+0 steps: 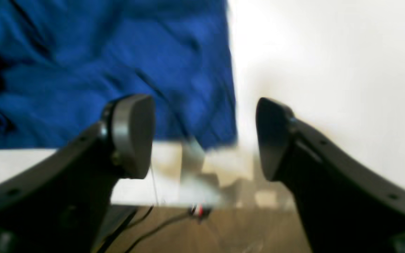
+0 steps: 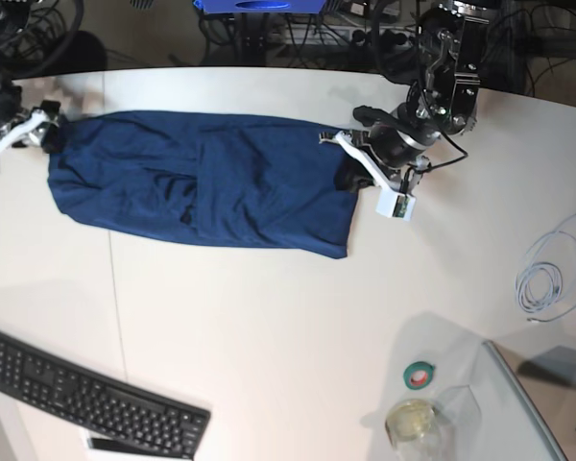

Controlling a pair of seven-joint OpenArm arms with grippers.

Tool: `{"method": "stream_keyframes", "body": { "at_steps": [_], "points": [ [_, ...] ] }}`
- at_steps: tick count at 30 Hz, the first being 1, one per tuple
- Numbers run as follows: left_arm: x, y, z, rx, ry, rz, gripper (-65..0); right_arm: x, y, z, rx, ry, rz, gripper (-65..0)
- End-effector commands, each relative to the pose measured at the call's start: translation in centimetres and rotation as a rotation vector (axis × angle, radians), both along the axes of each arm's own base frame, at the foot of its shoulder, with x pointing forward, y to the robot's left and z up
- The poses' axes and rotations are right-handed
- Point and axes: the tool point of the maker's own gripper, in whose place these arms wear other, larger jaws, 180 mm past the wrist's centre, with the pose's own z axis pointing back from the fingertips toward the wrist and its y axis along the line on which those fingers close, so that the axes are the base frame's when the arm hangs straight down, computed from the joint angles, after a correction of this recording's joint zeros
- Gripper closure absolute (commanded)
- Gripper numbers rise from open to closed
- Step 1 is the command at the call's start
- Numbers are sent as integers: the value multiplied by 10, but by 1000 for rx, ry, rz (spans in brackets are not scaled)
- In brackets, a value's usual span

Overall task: Layout the t-shirt on the table in an organized manner, then fold the t-shirt properly
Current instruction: 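Grasp the strip end nearest the right gripper with the right gripper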

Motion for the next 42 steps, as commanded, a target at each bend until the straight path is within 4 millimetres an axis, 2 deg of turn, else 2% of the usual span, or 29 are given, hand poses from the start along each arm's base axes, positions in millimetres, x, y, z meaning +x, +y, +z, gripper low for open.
{"method": "stream_keyframes", "body": {
  "at_steps": [1, 4, 8, 12, 14, 19, 21, 26, 29, 30, 33, 35, 36, 42],
  "points": [
    [6, 0, 8, -9, -33, 0, 0, 4, -3, 8, -17, -33, 19, -386],
    [5, 1, 7, -6, -30, -1, 0, 8, 1, 3, -6, -36, 37, -384],
    [-4, 6, -11, 2, 23, 9, 0, 9, 2, -9, 31, -18, 20, -383],
    [-12, 9, -23, 6, 62, 16, 0, 12, 1, -10, 38, -34, 9, -377],
    [-14, 11, -29, 8, 78, 20, 0, 13, -2, -9, 30, -35, 12, -312],
    [-17, 13, -35, 12, 98, 24, 0, 13, -5, -8, 23, -35, 14, -66],
    [-18, 13, -36, 12, 101, 24, 0, 13, -5, -8, 23, -33, 15, -39],
    [-18, 13, -36, 12, 101, 24, 0, 11, -4, -8, 22, -31, 17, -36],
    [-20, 14, -37, 12, 104, 26, 0, 4, -6, 0, -7, -20, 28, -48],
    [-20, 14, -37, 12, 104, 26, 0, 2, -1, 3, -10, -26, 32, -71],
    [-20, 15, -37, 14, 105, 28, 0, -1, 13, 14, -21, -55, 40, -218],
    [-20, 15, -37, 14, 105, 27, 0, -5, 19, 13, -13, -52, 41, -317],
    [-20, 15, -37, 14, 105, 27, 0, -7, 24, 11, -1, -49, 38, -336],
    [-20, 15, -37, 14, 105, 28, 0, -11, 34, 2, 36, -31, 28, -291]
  ]
}}
